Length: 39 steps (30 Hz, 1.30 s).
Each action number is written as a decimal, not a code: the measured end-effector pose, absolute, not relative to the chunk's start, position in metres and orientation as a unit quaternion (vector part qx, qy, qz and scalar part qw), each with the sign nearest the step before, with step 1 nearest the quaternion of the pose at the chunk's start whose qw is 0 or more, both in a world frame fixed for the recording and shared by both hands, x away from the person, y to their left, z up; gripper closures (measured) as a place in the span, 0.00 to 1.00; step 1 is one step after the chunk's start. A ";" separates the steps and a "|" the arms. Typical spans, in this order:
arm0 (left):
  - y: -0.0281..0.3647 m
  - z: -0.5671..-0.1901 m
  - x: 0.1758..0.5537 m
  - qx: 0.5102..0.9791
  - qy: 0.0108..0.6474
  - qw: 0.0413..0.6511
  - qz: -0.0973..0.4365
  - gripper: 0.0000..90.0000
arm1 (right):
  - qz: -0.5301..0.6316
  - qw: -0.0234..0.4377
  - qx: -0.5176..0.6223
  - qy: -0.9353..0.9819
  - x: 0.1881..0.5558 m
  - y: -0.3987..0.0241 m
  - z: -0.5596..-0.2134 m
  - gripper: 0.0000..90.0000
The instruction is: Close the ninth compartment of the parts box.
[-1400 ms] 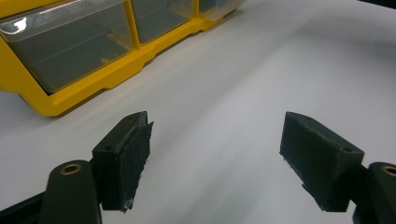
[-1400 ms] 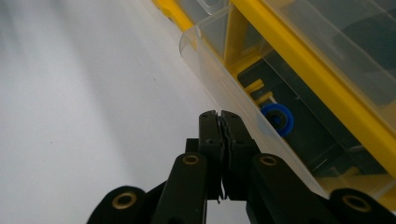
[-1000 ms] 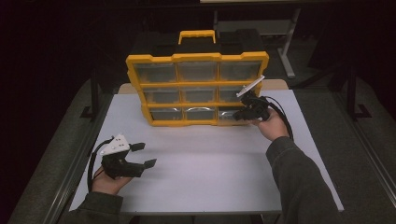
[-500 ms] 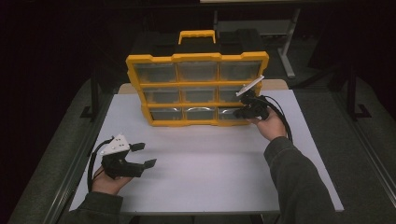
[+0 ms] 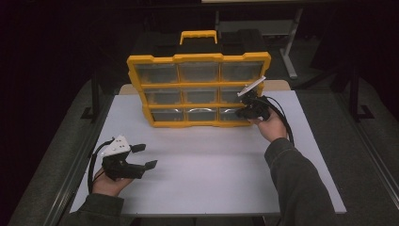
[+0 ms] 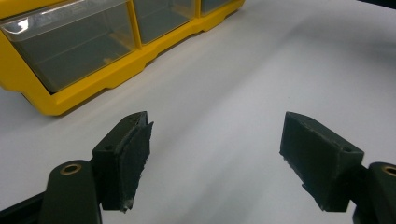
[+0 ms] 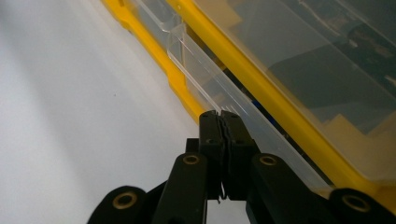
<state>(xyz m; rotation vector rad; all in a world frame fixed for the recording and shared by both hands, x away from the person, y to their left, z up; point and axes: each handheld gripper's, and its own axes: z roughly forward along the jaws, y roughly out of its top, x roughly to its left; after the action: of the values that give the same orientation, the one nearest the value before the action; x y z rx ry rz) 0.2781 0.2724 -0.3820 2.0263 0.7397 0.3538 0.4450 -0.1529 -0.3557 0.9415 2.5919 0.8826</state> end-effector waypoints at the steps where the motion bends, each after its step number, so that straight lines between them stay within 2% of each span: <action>1: 0.272 -0.382 0.278 0.823 0.301 0.460 0.144 0.27 | 0.303 0.124 0.323 0.888 0.445 -0.153 -0.356 0.97; 16: 0.273 -0.381 0.278 0.823 0.299 0.460 0.147 0.27 | 0.298 0.135 0.334 0.884 0.446 -0.155 -0.359 0.98; 39: 0.272 -0.382 0.278 0.824 0.302 0.458 0.142 0.27 | 0.340 0.069 0.342 0.873 0.440 -0.160 -0.360 0.78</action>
<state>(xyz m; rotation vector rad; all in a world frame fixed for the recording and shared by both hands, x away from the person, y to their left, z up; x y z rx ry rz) 0.2784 0.2718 -0.3824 2.0295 0.7446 0.3506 0.4404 -0.1600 -0.3598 1.0298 2.6300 1.0242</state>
